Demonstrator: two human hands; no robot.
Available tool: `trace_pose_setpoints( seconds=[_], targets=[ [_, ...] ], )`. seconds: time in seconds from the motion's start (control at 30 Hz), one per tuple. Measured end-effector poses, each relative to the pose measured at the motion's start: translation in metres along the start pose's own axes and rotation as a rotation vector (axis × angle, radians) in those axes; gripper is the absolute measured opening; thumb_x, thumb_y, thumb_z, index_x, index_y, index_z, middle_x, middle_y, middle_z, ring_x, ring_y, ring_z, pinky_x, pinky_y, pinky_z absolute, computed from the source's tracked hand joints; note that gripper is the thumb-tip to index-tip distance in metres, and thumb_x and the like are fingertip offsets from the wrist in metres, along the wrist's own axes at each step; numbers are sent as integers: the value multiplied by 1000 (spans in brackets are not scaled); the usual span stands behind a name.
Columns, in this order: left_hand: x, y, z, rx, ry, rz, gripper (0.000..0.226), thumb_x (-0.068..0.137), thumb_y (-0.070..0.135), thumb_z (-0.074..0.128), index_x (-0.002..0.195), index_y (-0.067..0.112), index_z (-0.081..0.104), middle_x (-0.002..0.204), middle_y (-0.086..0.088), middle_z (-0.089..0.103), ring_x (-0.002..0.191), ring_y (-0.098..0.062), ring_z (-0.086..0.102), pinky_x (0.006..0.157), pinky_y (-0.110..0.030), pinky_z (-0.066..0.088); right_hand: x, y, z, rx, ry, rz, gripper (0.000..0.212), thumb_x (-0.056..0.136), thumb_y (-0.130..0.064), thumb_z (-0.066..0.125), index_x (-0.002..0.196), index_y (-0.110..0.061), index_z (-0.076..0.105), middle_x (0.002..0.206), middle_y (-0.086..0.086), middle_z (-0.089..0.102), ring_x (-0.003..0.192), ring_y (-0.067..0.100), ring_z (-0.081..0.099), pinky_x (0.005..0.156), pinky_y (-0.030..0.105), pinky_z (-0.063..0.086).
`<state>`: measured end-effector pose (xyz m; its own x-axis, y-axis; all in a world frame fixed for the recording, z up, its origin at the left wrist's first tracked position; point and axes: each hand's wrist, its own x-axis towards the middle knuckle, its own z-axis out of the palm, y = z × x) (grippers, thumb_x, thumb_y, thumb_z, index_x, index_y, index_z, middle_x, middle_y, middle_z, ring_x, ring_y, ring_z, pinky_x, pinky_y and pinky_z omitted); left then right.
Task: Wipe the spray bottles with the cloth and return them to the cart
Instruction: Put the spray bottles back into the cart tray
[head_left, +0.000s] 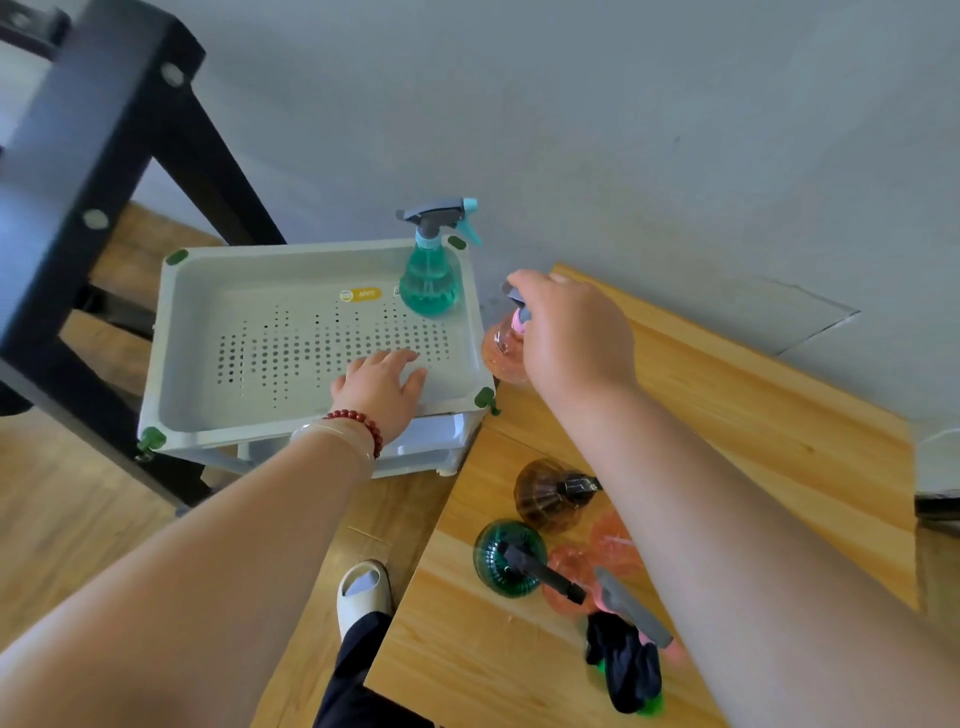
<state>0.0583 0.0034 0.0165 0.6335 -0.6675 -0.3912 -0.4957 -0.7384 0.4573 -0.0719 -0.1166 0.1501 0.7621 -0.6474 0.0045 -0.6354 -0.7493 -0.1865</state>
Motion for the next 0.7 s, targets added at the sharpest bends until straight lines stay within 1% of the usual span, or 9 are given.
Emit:
trace_pose_setpoints(
  seconds=[0.07, 0.2, 0.33, 0.4, 0.5, 0.6, 0.63, 0.7],
  targets=[
    [4, -6, -7, 0, 9, -8, 44, 104, 43, 35, 143, 26, 44, 150, 0, 43, 140, -26, 32, 114, -46, 22, 5, -10, -6, 13, 11, -36, 40, 94, -8, 52, 133, -16, 55, 119, 4, 64, 103, 25, 58, 67, 25, 34],
    [11, -19, -14, 8, 18, -23, 43, 104, 41, 34, 142, 25, 45, 149, 0, 44, 139, -26, 33, 113, -46, 23, 16, -28, -4, 71, 10, -121, 42, 97, -8, 49, 138, -17, 53, 122, 3, 65, 104, 24, 61, 74, 29, 46],
    [17, -32, -15, -9, 30, -18, 41, 104, 39, 34, 141, 25, 47, 148, -1, 46, 139, -27, 32, 114, -45, 23, 30, -42, 21, 97, -57, -149, 44, 98, -5, 48, 139, -19, 52, 128, 3, 63, 109, 25, 60, 83, 33, 49],
    [20, -37, -14, -16, 30, -9, 40, 104, 38, 34, 139, 25, 49, 146, -2, 47, 137, -27, 33, 112, -44, 23, 38, -45, 36, 94, -87, -163, 43, 97, -4, 48, 136, -20, 55, 123, 3, 65, 105, 27, 60, 85, 36, 50],
    [26, -43, -13, -33, 30, 9, 39, 104, 38, 35, 139, 25, 49, 145, -1, 47, 137, -27, 32, 112, -42, 23, 44, -46, 56, 61, -144, -191, 43, 97, -3, 42, 132, -22, 58, 113, 0, 68, 97, 26, 56, 84, 32, 38],
    [31, -45, -11, -87, 43, 41, 40, 104, 37, 37, 141, 25, 47, 146, -2, 47, 138, -28, 32, 113, -43, 23, 48, -45, 69, 38, -146, -209, 41, 99, -7, 43, 134, -23, 57, 121, -1, 67, 108, 25, 54, 93, 32, 30],
    [33, -45, -11, -109, 53, 58, 40, 104, 36, 38, 142, 25, 46, 146, -2, 47, 138, -28, 33, 114, -43, 23, 50, -44, 73, 33, -123, -218, 40, 99, -8, 45, 134, -23, 58, 123, -1, 67, 112, 24, 55, 96, 32, 28],
    [36, -41, -11, -153, 75, 109, 43, 103, 36, 41, 145, 25, 43, 146, -2, 48, 137, -27, 35, 114, -46, 26, 54, -43, 81, 22, -57, -241, 38, 98, -8, 49, 131, -23, 61, 123, -3, 68, 113, 24, 55, 97, 32, 24]
  ],
)
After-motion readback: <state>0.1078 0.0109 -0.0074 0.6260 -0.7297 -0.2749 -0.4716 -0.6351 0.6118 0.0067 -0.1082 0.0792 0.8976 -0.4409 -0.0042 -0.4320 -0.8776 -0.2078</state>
